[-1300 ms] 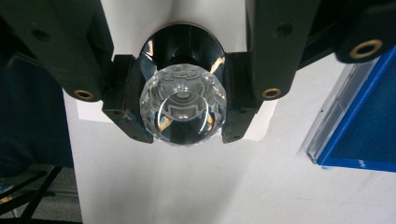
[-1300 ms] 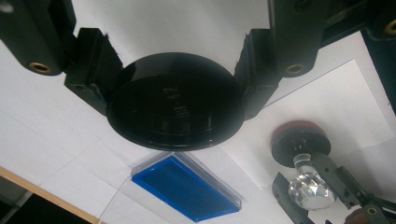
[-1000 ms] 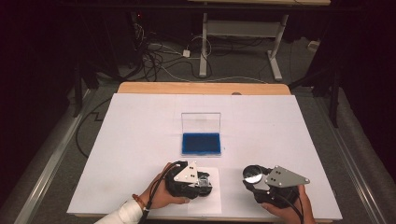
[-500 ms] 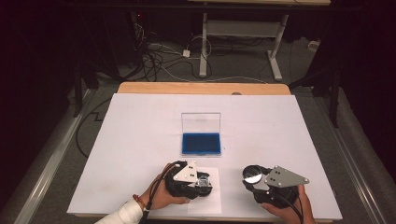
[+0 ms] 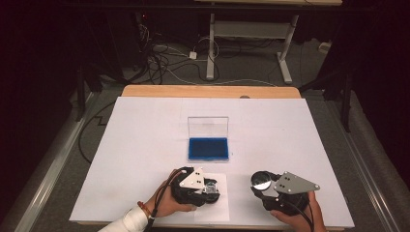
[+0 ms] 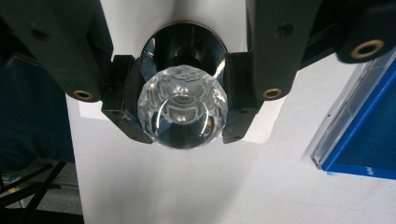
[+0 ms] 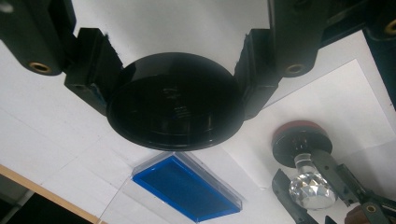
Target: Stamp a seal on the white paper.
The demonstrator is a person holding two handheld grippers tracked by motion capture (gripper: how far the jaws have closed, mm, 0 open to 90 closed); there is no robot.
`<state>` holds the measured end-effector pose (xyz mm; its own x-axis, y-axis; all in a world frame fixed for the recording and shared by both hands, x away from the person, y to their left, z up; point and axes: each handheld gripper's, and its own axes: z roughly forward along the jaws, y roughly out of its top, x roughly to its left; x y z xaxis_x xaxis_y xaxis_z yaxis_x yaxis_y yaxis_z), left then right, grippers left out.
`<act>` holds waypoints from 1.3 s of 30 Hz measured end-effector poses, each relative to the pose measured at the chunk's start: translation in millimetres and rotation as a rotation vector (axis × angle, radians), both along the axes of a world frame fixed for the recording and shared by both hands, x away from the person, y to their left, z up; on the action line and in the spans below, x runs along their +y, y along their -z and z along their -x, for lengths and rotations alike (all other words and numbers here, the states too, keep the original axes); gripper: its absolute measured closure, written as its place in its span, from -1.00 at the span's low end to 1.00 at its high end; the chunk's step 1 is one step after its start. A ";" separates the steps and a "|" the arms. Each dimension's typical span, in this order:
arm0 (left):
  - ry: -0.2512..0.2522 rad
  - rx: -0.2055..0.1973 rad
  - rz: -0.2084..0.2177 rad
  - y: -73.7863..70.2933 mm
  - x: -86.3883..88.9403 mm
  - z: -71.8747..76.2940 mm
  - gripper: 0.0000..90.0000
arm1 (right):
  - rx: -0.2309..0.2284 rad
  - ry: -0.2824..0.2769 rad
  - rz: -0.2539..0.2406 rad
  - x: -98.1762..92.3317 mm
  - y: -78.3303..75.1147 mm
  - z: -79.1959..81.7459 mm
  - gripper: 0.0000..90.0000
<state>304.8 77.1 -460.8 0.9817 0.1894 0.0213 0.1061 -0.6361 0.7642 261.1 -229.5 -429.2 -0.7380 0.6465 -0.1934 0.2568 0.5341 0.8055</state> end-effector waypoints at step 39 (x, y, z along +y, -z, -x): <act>-0.031 -0.019 -0.016 -3.0 -1.5 3.6 0.21 | 0.004 0.002 -0.015 -3.8 -1.4 -7.5 -0.13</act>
<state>301.2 75.5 -457.8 0.9746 0.2196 0.0434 0.1116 -0.6449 0.7561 268.7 -233.3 -427.8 -0.7373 0.6509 -0.1809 0.2610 0.5214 0.8124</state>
